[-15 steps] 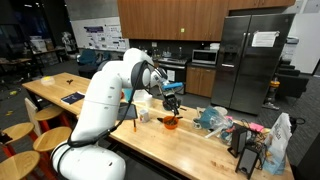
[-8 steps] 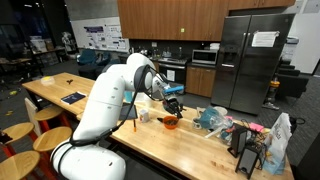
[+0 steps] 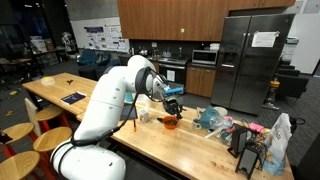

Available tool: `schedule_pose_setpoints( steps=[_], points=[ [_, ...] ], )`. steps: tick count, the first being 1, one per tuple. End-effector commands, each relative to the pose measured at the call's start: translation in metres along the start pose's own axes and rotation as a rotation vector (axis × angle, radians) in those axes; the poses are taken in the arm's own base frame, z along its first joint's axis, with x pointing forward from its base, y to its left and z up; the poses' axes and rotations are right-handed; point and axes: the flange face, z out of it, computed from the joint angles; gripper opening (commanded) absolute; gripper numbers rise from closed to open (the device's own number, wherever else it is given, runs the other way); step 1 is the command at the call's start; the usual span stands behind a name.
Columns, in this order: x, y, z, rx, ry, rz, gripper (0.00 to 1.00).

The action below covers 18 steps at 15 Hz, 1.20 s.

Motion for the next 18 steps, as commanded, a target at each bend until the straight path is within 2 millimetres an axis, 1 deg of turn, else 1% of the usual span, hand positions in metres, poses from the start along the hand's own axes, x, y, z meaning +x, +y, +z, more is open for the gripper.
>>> schedule_pose_setpoints(
  steps=[1,5,7,9,11,15,18],
  points=[
    [-0.013,0.000,-0.010,-0.005,0.006,0.022,0.04],
    [-0.034,-0.001,-0.028,-0.010,0.032,0.054,0.04],
    [-0.040,0.000,-0.035,-0.011,0.044,0.060,0.04],
    [-0.042,0.001,-0.039,-0.014,0.058,0.063,0.04],
    [-0.038,0.002,-0.040,-0.015,0.058,0.061,0.04],
    [-0.021,0.010,-0.029,0.005,0.049,0.053,0.04],
    [-0.009,0.011,-0.026,0.013,0.049,0.026,0.04]
  ],
)
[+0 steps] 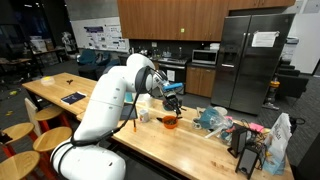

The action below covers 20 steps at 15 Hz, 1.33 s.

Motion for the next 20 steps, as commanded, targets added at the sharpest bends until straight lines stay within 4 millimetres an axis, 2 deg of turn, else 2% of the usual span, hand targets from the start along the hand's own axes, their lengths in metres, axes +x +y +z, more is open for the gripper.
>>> schedule_pose_setpoints(
  steps=[1,9,13,20],
  points=[
    [0.010,0.007,0.000,0.021,0.020,-0.017,0.04],
    [0.018,0.016,-0.007,0.031,0.053,-0.008,0.04],
    [0.032,0.023,0.000,0.034,0.042,-0.004,0.04],
    [0.052,0.022,0.003,0.040,0.032,-0.020,0.04]
  ],
)
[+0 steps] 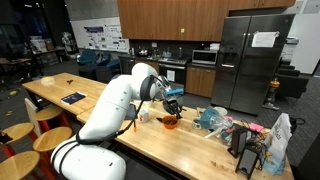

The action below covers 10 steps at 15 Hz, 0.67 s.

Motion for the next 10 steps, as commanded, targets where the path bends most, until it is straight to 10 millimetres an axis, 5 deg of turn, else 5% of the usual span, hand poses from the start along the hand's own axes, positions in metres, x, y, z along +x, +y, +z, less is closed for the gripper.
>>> schedule_pose_setpoints(
  steps=[1,10],
  points=[
    [0.000,0.004,-0.006,0.009,0.009,-0.006,0.04],
    [0.014,-0.016,-0.023,-0.031,0.006,-0.027,0.04]
  ],
)
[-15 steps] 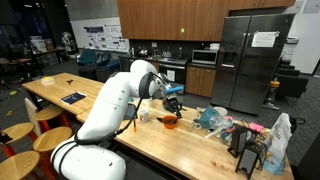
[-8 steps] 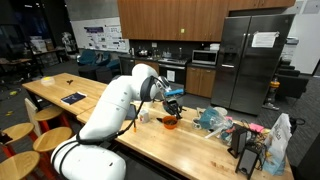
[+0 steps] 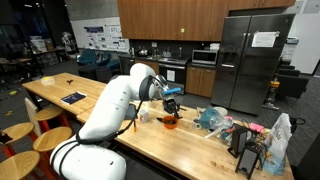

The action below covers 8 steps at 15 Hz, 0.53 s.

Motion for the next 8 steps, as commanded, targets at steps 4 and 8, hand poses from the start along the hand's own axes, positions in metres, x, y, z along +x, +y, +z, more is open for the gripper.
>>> schedule_pose_setpoints(
  steps=[4,8],
  points=[
    [0.023,-0.017,-0.008,-0.007,-0.009,-0.047,0.04],
    [0.035,-0.029,-0.012,-0.019,-0.017,-0.077,0.04]
  ],
)
